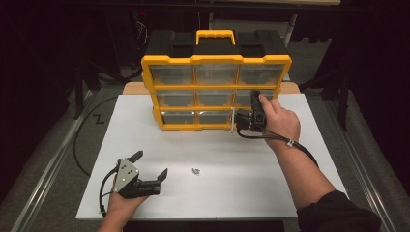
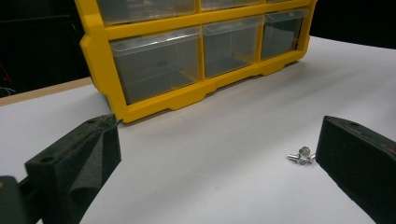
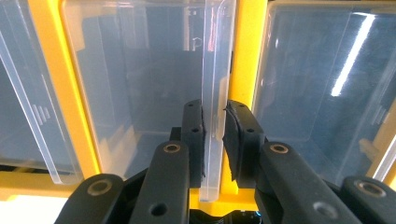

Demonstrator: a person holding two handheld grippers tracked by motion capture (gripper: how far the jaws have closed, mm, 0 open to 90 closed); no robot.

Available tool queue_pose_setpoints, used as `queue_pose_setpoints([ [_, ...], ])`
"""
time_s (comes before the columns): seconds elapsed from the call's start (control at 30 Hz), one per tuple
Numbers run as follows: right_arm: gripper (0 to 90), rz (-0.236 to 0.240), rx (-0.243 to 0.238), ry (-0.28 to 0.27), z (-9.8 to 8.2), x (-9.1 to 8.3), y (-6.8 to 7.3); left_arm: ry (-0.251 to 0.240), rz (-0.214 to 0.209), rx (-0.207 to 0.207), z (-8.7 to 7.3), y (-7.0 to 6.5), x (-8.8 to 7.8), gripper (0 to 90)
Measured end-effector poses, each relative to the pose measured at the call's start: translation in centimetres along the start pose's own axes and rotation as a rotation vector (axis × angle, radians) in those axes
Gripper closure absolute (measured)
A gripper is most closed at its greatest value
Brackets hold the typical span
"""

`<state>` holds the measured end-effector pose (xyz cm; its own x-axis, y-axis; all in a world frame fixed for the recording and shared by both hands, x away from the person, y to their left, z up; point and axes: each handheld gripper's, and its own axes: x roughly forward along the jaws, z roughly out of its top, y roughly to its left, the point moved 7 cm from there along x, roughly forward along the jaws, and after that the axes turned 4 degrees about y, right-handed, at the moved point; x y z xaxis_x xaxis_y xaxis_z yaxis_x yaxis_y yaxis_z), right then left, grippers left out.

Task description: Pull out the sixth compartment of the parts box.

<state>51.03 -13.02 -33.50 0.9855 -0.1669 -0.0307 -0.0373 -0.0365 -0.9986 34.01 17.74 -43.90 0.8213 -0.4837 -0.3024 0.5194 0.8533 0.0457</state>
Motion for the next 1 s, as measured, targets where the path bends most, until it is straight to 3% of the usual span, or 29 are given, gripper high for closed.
queue_pose_setpoints([
  [0.47, 80.5, 0.018, -0.02, -0.01, -0.3, -1.4, -0.2, -0.006, 0.0, -0.007, 0.1, 0.0, 0.0, 0.9],
  [1.0, 80.3, 0.028, -0.009, -0.012, -0.7, -3.0, 0.0, -0.006, -0.005, -0.007, 0.1, 0.0, 0.0, 0.9],
])
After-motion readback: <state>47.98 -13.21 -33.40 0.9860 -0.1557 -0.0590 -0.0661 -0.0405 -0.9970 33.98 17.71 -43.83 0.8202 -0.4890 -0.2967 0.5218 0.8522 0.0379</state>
